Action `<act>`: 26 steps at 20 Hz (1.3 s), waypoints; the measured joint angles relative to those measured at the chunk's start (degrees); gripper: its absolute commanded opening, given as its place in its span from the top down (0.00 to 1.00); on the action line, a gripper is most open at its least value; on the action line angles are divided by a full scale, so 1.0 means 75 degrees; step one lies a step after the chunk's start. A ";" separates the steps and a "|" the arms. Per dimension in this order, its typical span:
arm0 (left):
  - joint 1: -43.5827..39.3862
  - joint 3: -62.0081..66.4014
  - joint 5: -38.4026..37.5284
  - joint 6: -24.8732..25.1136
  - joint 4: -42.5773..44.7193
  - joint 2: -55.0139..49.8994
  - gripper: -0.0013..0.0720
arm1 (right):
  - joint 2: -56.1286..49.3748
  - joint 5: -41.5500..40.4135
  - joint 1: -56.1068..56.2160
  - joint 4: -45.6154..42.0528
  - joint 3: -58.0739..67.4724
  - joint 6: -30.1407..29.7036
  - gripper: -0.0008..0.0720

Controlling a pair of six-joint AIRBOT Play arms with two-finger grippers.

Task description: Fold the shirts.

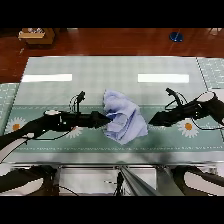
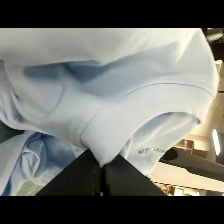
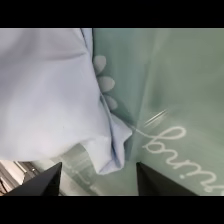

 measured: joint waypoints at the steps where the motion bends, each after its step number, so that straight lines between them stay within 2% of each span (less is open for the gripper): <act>1: 0.0038 0.0000 -0.0055 0.0041 0.0003 0.0000 0.95 | 0.0000 -0.0224 0.0160 0.0012 -0.0058 0.0090 0.25; 5: 0.0201 0.0000 -0.0358 0.0149 -0.0003 0.0020 0.95 | -0.0009 -0.1250 0.0860 -0.0283 -0.0172 0.0723 0.26; 6: 0.0236 0.0000 -0.0382 0.0157 -0.0003 0.0020 0.95 | -0.0023 -0.1428 0.1017 -0.0356 -0.0181 0.0956 0.38; 8: 0.0326 0.0000 -0.0414 0.0213 -0.0003 0.0032 0.95 | -0.0093 -0.1728 0.1311 -0.0495 -0.0201 0.1224 0.91; 9: 0.0376 0.0003 -0.0434 0.0236 -0.0003 0.0035 0.95 | -0.0117 -0.1886 0.1451 -0.0542 -0.0204 0.1335 0.97; 13: 0.0813 0.0216 -0.0807 0.0417 -0.0038 0.0149 0.95 | 0.0181 -0.1950 0.1711 -0.0557 -0.0152 0.1437 0.97; 17: 0.1617 0.1139 -0.1367 0.0233 -0.0064 0.0915 0.95 | 0.1577 -0.1772 0.1431 -0.0694 0.0449 0.1553 0.97; 23: 0.2439 0.3759 -0.1664 -0.1096 0.0023 0.2649 0.95 | 0.3934 -0.1848 0.1058 -0.0781 0.2413 0.1918 0.98; 26: 0.2544 0.5432 -0.1781 -0.2011 0.0842 0.3366 0.95 | 0.4605 -0.1923 0.1011 -0.0970 0.3576 0.2212 0.98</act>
